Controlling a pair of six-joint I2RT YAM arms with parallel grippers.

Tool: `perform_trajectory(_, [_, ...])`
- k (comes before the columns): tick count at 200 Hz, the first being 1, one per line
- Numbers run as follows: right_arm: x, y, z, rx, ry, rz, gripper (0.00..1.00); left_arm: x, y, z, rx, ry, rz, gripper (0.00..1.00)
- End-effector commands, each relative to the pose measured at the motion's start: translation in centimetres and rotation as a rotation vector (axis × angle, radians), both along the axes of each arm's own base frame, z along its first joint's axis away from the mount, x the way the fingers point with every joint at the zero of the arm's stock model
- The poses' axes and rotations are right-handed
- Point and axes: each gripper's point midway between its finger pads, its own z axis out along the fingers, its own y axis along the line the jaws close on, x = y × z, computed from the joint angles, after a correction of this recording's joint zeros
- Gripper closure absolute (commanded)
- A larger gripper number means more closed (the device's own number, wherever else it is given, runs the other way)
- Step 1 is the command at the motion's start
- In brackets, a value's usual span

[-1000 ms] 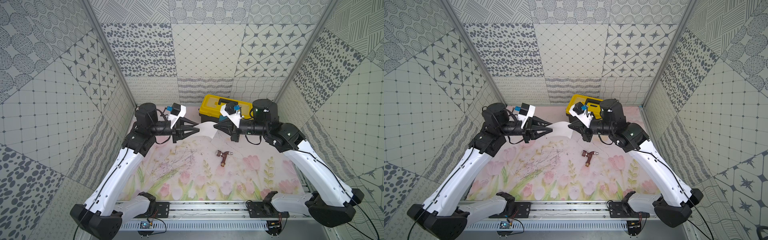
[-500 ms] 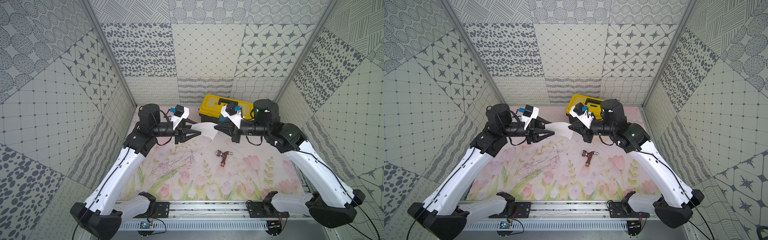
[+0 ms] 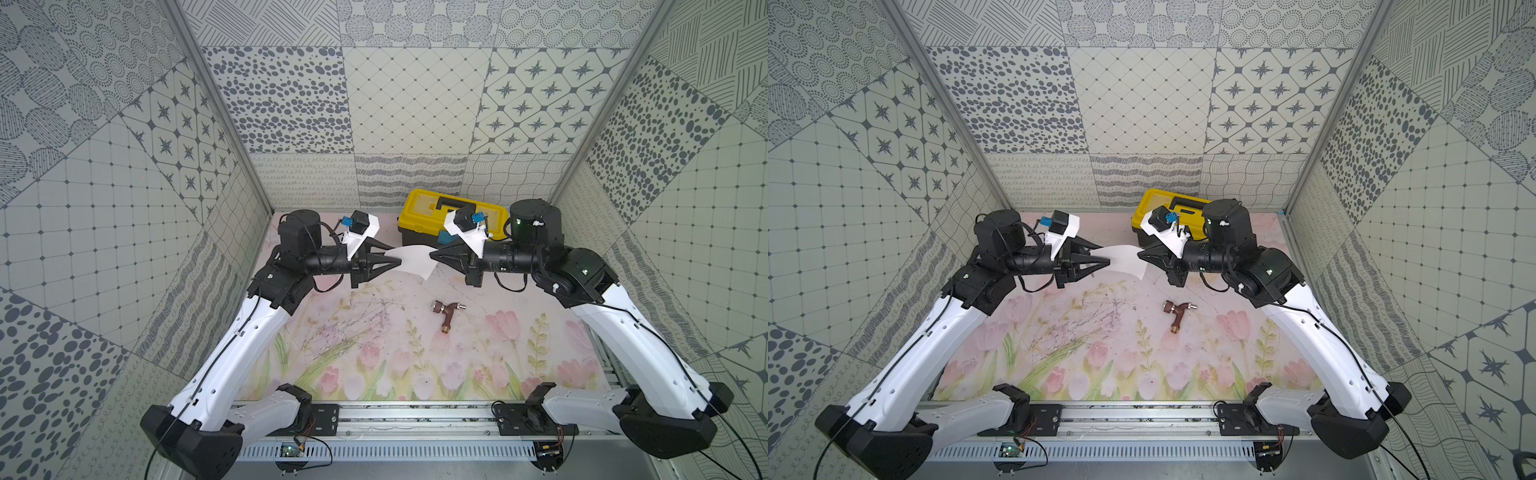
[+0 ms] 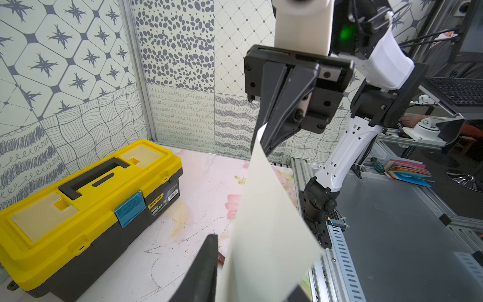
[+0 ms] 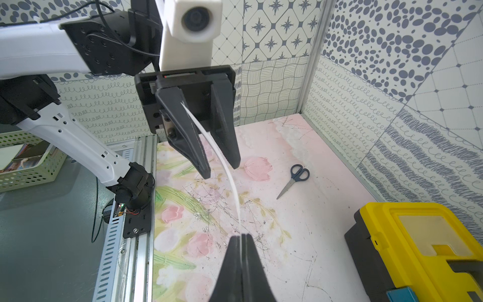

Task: Fold the square paper along the opposite sides
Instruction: Pick up the paper from the center of the board.

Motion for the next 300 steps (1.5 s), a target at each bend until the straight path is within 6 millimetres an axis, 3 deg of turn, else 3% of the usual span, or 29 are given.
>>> perform_trajectory(1, [-0.5,-0.6,1.5,0.032,-0.046,-0.008,1.0,-0.7,0.0,1.5,-0.029,-0.077,-0.007,0.7])
perform_trajectory(141, [-0.5,-0.6,1.4,0.03,-0.045,-0.006,1.0,-1.5,0.3,2.3,-0.05,-0.106,-0.016,0.85])
perform_trajectory(162, [-0.5,-0.6,1.4,0.03,-0.047,-0.006,1.0,-1.6,0.3,2.3,-0.049,-0.107,-0.019,0.9])
perform_trajectory(172, [-0.4,-0.6,1.4,0.029,-0.047,-0.009,1.0,-1.5,0.2,2.2,-0.048,-0.105,-0.02,1.0])
perform_trajectory(215, [0.1,-0.7,1.5,0.035,-0.041,-0.04,1.0,-1.5,0.1,2.1,-0.049,-0.086,-0.033,1.0])
perform_trajectory(225, [0.6,-0.9,1.8,0.051,-0.042,-0.076,0.76,-1.5,0.1,2.2,-0.054,-0.082,-0.03,1.0])
perform_trajectory(236, [1.1,-1.2,2.1,0.073,-0.045,-0.119,0.33,-1.3,0.0,2.2,-0.062,-0.075,-0.021,1.0])
perform_trajectory(248, [1.9,-1.9,2.6,0.115,-0.059,-0.197,0.17,-1.0,0.0,2.5,-0.08,-0.071,0.003,1.0])
perform_trajectory(281, [5.0,-7.7,4.3,0.298,-0.146,-0.576,0.1,-0.1,0.2,3.3,-0.201,-0.058,0.067,1.0])
perform_trajectory(300, [5.4,-10.1,4.2,0.383,-0.132,-0.638,0.11,0.2,0.3,3.7,-0.258,-0.034,0.085,1.0])
